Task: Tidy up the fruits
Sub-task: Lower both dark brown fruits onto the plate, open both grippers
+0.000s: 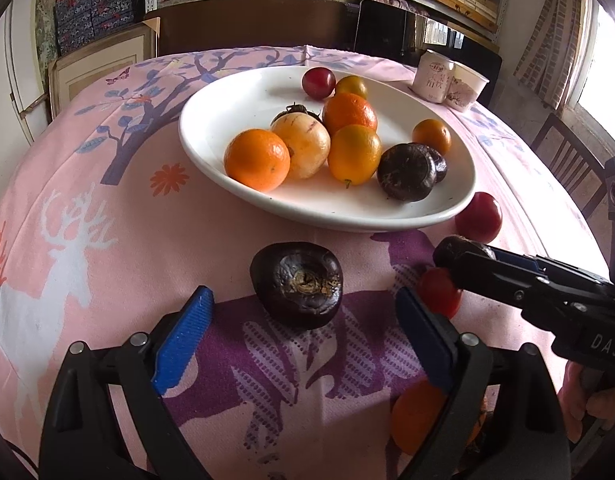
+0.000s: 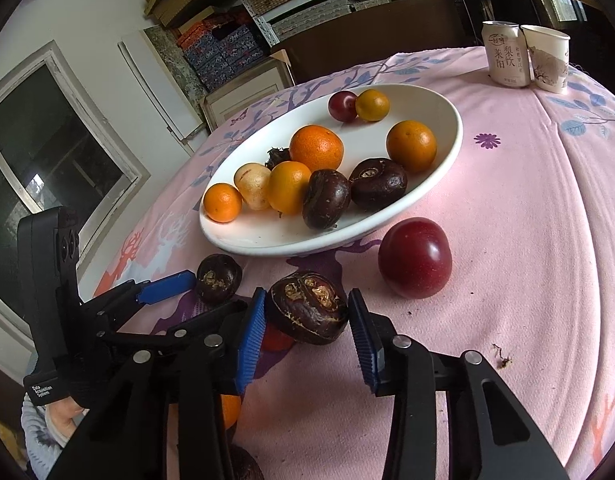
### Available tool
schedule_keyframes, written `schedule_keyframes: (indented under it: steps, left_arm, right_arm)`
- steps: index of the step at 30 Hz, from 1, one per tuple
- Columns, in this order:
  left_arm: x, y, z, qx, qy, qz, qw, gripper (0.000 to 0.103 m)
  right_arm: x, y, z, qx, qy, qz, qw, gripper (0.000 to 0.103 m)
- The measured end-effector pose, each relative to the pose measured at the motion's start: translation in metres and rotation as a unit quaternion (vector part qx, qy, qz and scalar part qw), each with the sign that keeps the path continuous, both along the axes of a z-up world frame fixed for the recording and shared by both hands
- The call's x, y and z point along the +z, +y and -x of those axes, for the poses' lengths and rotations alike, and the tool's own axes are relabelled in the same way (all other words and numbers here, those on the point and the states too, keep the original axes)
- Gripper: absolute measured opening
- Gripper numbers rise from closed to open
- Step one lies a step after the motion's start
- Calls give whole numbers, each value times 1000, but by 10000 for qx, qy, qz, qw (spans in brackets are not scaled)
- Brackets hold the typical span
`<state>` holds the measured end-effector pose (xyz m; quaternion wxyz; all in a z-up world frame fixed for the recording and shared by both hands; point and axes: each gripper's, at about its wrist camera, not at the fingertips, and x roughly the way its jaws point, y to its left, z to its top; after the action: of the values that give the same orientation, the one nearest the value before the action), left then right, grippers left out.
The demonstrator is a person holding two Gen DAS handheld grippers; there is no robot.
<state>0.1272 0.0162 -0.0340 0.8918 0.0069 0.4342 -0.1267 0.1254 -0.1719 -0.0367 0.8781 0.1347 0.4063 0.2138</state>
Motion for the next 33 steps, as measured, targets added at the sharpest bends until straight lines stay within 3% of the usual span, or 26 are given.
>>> schedule_keyframes:
  steps: [4, 12, 13, 21, 29, 33]
  left_arm:
    - [1, 0, 2, -115, -24, 127, 9999, 70]
    - [1, 4, -2, -84, -8, 256, 9996, 52]
    - [1, 6, -2, -48, -6, 249, 9997, 44]
    - [3, 12, 5, -58, -47, 367, 9993, 43]
    - [28, 17, 37, 19, -643, 333, 9974, 43]
    - [49, 14, 30, -8, -817, 407, 9958, 43]
  right_arm:
    - [5, -5, 7, -116, -125, 184, 9997, 42]
    - [6, -8, 10, -206, -208, 372, 9989, 42]
    - [5, -7, 9, -207, -197, 374, 9989, 42]
    - [8, -12, 13, -282, -276, 320, 9987, 42]
    - [20, -32, 38, -478, -571, -6, 9972, 42]
    - [33, -43, 39, -505, -697, -316, 9958, 42]
